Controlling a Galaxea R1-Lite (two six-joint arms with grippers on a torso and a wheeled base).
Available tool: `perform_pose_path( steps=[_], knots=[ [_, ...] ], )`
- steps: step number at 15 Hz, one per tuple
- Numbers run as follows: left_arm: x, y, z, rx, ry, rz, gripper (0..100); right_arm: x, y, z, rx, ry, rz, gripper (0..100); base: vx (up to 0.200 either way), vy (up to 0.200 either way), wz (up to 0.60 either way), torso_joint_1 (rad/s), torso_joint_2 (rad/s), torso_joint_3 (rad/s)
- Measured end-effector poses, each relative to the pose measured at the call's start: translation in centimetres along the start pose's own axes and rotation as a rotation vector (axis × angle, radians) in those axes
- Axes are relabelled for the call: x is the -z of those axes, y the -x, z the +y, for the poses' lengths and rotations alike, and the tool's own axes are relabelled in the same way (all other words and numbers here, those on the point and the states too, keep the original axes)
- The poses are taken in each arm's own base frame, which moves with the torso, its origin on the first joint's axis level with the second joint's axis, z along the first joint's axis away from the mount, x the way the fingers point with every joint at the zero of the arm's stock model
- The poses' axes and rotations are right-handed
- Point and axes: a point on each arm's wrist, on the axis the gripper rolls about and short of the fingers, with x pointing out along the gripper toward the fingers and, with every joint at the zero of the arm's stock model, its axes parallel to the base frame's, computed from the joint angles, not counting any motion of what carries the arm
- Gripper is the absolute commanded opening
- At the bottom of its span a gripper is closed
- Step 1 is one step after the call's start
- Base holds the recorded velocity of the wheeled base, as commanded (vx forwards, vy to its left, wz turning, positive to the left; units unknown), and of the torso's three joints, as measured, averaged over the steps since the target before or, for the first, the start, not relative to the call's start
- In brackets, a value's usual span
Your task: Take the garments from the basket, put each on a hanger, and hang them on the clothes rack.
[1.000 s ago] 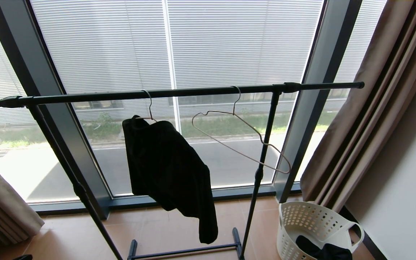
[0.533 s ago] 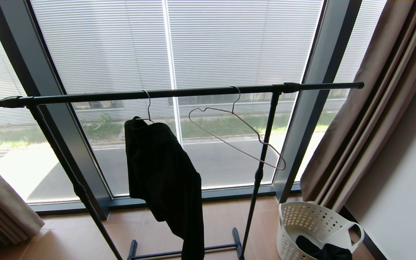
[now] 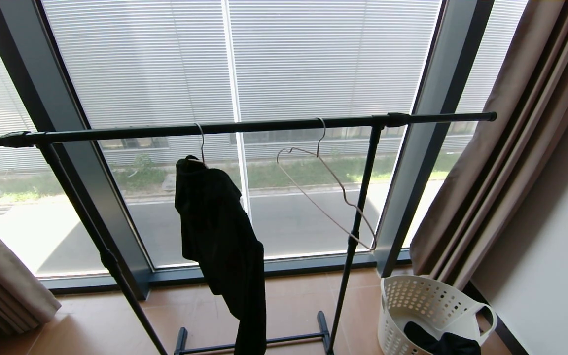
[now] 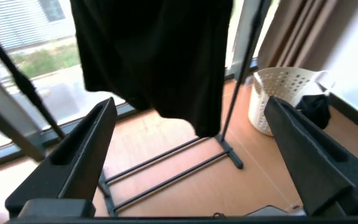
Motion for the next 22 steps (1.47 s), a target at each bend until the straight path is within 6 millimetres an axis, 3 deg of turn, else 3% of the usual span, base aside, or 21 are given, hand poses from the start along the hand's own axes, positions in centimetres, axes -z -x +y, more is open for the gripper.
perform_pose_path(
  steps=[2, 8, 11, 16, 22],
  knots=[
    [0.0, 0.3, 0.1, 0.075, 0.018, -0.020, 100, -0.1, 0.2, 0.0, 0.012, -0.001, -0.025, 100, 0.000, 0.000, 0.00, 0.000, 0.00, 0.000],
    [0.2, 0.4, 0.4, -0.116, -0.009, -0.066, 100, -0.1, 0.3, 0.0, 0.016, -0.004, -0.046, 100, 0.000, 0.000, 0.00, 0.000, 0.00, 0.000],
    [0.7, 0.5, 0.8, -0.325, -0.054, -0.011, 100, -0.1, 0.4, 0.0, 0.014, -0.016, -0.048, 100, 0.000, 0.000, 0.00, 0.000, 0.00, 0.000],
    [0.8, 0.7, 0.9, -0.511, 0.003, -0.021, 100, -0.1, 0.4, 0.0, 0.013, -0.012, -0.038, 100, 0.000, 0.000, 0.00, 0.000, 0.00, 0.000],
    [1.0, 1.1, 0.6, -0.499, -0.013, -0.091, 100, -0.2, 0.4, 0.1, -0.016, -0.023, -0.050, 100, 0.000, 0.000, 0.00, 0.000, 0.00, 0.000]
  ],
)
